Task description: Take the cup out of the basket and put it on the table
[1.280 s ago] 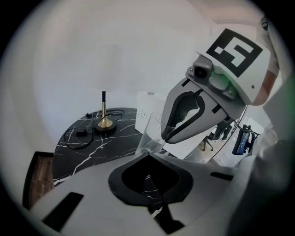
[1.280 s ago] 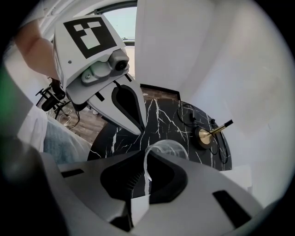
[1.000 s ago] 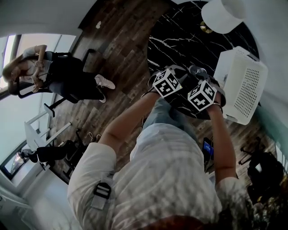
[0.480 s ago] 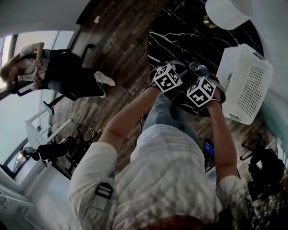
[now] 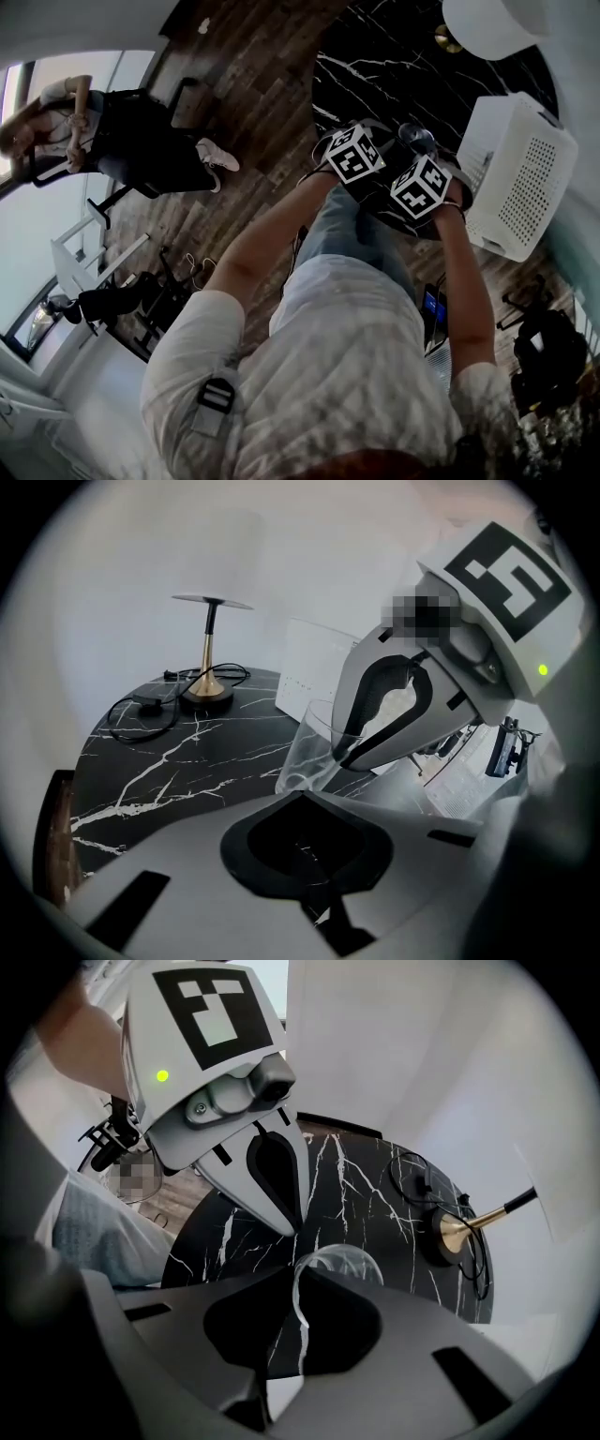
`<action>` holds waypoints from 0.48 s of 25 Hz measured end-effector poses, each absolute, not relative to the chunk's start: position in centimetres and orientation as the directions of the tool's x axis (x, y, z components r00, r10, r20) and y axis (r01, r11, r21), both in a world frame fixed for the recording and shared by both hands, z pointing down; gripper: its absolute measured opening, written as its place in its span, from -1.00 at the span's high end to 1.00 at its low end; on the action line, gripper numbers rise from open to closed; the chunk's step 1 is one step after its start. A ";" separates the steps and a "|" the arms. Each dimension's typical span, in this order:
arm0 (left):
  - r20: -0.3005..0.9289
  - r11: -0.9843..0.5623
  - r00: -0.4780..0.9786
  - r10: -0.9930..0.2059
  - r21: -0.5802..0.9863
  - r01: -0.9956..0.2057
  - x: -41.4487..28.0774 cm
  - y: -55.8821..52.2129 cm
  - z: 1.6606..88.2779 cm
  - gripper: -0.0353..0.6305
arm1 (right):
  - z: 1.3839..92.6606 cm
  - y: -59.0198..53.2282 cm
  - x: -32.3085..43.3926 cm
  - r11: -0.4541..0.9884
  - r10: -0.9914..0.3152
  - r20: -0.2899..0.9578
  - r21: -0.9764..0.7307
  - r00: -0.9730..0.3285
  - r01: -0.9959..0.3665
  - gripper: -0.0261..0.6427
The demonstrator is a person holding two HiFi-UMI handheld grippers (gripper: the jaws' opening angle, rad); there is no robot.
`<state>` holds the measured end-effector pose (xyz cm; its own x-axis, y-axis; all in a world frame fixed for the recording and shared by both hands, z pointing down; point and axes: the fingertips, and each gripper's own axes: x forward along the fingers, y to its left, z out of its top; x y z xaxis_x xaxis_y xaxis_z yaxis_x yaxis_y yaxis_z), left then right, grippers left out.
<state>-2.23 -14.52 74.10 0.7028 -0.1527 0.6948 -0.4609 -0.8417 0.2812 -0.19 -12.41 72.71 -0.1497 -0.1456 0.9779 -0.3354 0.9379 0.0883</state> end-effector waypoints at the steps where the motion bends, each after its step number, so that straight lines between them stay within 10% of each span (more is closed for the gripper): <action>1: 0.696 -0.841 0.702 -0.151 0.282 -0.461 -2.3 -14.5 74.2 0.88 | 72.8 -12.4 -0.3 0.939 -0.144 0.978 0.087 -0.151 -0.333 0.85; 12: 0.706 -0.845 0.694 -0.138 0.282 -0.454 -2.6 -14.3 74.3 0.88 | 72.9 -13.2 -0.8 0.940 -0.176 0.974 0.123 -0.144 -0.318 0.84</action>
<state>-2.63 -14.30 74.35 0.6943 -0.1376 0.7064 -0.4544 -0.8450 0.2819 -0.77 -13.20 72.91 -0.1437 -0.1755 0.9739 -0.3182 0.9401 0.1225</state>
